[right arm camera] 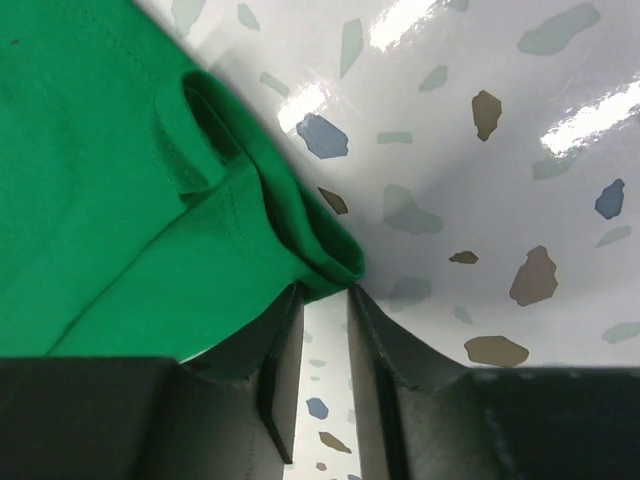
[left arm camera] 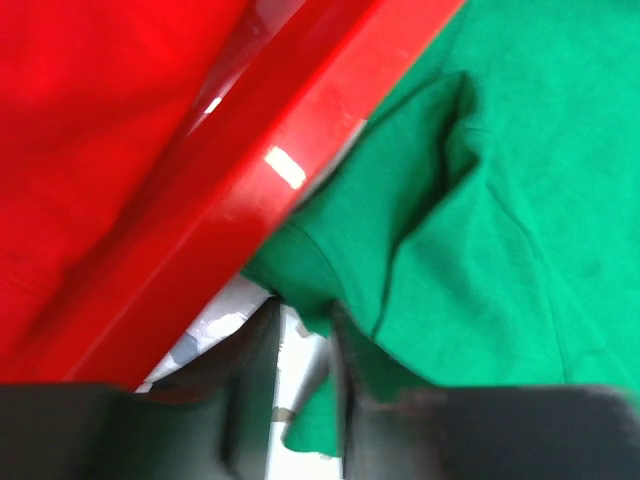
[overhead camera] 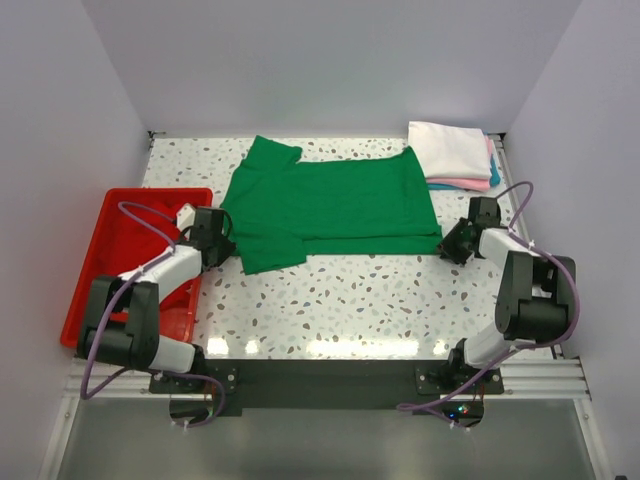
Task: Fold and stack the t-shirts
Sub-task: Fold the tshirt
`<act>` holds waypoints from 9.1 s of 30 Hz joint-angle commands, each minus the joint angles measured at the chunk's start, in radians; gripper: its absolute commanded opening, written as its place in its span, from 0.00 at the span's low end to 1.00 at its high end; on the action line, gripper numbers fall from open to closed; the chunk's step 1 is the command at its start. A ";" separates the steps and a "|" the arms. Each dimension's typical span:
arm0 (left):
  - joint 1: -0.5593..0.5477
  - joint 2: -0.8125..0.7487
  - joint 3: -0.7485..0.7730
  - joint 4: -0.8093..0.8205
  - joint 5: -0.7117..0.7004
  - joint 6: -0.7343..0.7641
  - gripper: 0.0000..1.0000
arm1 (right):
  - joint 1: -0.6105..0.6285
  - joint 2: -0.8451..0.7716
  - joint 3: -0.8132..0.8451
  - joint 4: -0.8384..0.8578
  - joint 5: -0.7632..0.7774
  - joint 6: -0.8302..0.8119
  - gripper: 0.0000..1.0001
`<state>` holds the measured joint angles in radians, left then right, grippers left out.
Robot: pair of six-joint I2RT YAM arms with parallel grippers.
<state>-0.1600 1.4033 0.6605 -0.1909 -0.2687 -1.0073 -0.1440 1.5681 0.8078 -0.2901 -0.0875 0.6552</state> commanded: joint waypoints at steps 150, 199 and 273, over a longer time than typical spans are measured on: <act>-0.305 -0.262 -0.209 -0.076 -0.161 -0.027 0.03 | 0.824 0.495 0.780 0.095 0.009 0.129 0.00; -0.250 -0.017 0.090 0.071 0.057 0.156 0.48 | 0.865 0.340 0.567 0.140 0.048 -0.055 0.51; -0.062 0.362 0.349 0.274 0.296 0.039 0.00 | 0.791 0.325 0.525 0.178 0.154 -0.134 0.43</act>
<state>-0.2344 1.7473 0.9546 0.0238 -0.0025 -0.9592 0.6586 1.8473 1.2709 -0.1730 0.0429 0.5560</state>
